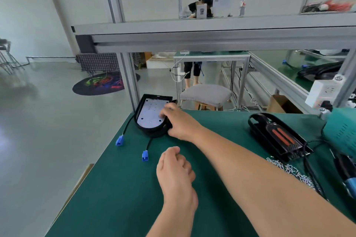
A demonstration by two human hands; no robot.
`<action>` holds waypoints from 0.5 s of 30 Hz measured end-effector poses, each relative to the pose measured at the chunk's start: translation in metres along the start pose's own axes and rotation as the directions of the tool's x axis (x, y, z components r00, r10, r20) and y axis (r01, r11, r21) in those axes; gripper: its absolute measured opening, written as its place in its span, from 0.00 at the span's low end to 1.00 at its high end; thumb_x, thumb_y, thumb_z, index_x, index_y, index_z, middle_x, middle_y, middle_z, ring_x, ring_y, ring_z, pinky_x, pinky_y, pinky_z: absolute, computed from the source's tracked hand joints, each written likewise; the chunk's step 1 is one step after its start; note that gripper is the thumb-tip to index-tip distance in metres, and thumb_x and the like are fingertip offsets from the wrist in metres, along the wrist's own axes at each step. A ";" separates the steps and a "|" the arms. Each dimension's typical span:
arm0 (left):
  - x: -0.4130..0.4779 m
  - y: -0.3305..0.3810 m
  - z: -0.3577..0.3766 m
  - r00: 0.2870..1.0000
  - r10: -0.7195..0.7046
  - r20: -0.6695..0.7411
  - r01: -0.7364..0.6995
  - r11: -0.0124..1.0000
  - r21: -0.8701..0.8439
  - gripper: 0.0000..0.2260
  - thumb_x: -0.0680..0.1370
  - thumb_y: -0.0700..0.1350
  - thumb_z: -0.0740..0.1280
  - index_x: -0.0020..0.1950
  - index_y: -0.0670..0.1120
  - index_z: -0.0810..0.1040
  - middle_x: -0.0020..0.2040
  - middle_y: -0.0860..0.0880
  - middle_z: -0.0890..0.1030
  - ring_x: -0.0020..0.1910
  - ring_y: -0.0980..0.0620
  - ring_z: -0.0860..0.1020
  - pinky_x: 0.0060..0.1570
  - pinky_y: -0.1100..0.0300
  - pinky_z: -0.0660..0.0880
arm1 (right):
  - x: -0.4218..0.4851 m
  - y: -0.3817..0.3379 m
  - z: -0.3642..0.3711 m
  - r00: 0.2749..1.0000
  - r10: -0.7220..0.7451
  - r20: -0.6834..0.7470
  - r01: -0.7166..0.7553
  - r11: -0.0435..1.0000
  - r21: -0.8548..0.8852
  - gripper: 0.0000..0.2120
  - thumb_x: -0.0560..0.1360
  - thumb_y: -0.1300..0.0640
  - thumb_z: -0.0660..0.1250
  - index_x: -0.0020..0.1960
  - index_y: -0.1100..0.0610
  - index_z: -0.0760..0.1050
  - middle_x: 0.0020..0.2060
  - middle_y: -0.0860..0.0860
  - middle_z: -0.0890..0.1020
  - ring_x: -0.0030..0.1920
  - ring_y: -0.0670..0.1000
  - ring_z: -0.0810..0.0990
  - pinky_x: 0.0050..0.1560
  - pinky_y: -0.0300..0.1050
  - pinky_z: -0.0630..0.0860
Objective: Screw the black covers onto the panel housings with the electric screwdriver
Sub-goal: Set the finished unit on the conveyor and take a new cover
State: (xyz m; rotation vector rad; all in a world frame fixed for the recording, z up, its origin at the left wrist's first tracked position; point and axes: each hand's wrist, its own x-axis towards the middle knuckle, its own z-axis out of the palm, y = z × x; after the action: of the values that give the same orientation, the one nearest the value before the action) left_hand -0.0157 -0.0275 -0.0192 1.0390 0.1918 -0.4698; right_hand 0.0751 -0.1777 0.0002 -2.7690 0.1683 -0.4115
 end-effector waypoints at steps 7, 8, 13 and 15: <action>-0.002 0.002 0.000 0.999 0.032 0.017 -0.032 0.999 0.005 0.05 0.80 0.41 0.61 0.46 0.45 0.75 0.30 0.54 0.62 0.26 0.53 0.57 0.23 0.59 0.54 | -0.046 0.000 -0.002 0.996 0.009 -0.089 -0.012 0.999 -0.039 0.18 0.73 0.61 0.69 0.62 0.53 0.75 0.59 0.50 0.71 0.44 0.57 0.76 0.43 0.58 0.77; -0.003 0.002 0.000 0.999 0.035 0.016 -0.035 0.999 0.005 0.05 0.80 0.41 0.61 0.46 0.45 0.75 0.30 0.54 0.62 0.26 0.53 0.57 0.22 0.59 0.55 | -0.052 -0.001 -0.003 0.996 0.014 -0.089 -0.018 0.998 -0.054 0.18 0.73 0.60 0.69 0.62 0.52 0.75 0.59 0.50 0.71 0.43 0.57 0.76 0.43 0.58 0.78; -0.007 0.000 0.000 0.998 0.059 0.015 -0.059 0.998 -0.012 0.06 0.79 0.41 0.61 0.45 0.46 0.77 0.30 0.53 0.61 0.27 0.53 0.57 0.23 0.59 0.54 | -0.077 -0.003 -0.022 0.999 0.030 0.028 -0.030 0.999 -0.022 0.19 0.75 0.52 0.72 0.65 0.50 0.76 0.61 0.47 0.69 0.49 0.54 0.79 0.53 0.53 0.79; -0.009 -0.001 0.000 0.997 0.072 0.018 -0.072 0.997 -0.017 0.06 0.79 0.41 0.61 0.45 0.46 0.77 0.30 0.53 0.61 0.27 0.53 0.57 0.23 0.59 0.54 | -0.080 -0.001 -0.033 0.997 0.007 0.083 -0.006 1.000 -0.014 0.18 0.76 0.51 0.72 0.65 0.50 0.78 0.60 0.48 0.71 0.53 0.53 0.79 0.58 0.52 0.76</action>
State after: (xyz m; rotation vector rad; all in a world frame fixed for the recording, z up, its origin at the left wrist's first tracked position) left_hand -0.0239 -0.0257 -0.0162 1.0215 0.1404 -0.4118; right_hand -0.0108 -0.1736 0.0096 -2.7922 0.1607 -0.2936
